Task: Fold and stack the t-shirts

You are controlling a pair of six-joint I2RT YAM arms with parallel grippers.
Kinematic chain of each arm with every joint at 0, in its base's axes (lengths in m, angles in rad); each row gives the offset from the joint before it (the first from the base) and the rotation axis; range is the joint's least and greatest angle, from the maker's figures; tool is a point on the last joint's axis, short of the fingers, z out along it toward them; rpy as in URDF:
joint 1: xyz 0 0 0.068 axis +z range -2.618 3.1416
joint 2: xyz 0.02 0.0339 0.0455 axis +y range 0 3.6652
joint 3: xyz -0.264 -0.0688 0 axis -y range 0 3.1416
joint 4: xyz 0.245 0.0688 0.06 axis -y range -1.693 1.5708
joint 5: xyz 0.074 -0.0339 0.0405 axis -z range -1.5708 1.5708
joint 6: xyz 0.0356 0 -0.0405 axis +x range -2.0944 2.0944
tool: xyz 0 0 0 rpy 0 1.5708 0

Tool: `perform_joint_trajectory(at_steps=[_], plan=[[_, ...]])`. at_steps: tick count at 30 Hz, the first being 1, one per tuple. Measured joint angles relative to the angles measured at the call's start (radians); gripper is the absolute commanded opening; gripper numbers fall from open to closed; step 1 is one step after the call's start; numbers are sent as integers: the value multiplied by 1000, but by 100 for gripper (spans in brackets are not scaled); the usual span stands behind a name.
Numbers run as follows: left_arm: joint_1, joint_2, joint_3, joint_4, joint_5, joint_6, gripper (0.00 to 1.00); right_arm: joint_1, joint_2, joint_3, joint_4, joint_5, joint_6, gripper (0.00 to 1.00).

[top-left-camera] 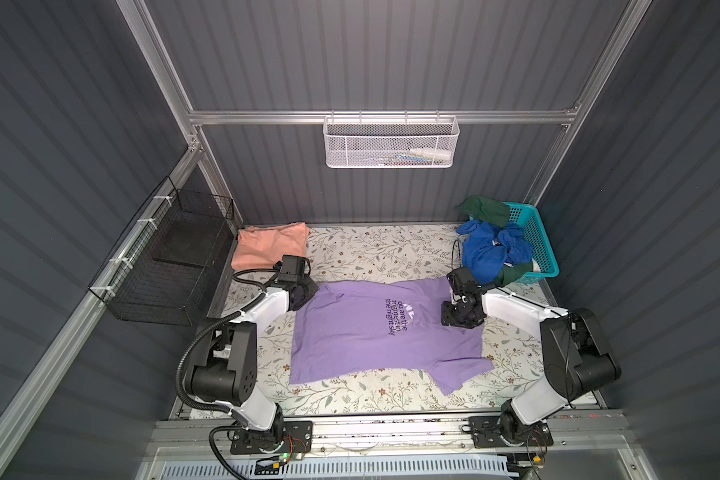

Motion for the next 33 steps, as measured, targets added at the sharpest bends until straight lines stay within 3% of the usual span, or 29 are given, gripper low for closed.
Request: perform_joint_trajectory(at_steps=[6,15,33], plan=[[0,68,74,-8,-21,139,0,0,8,5,0,-1,0,53],[0,141,175,32,-34,255,0,0,8,5,0,-5,1,53],[2,225,276,87,-96,348,0,0,7,5,-5,-13,1,52]])
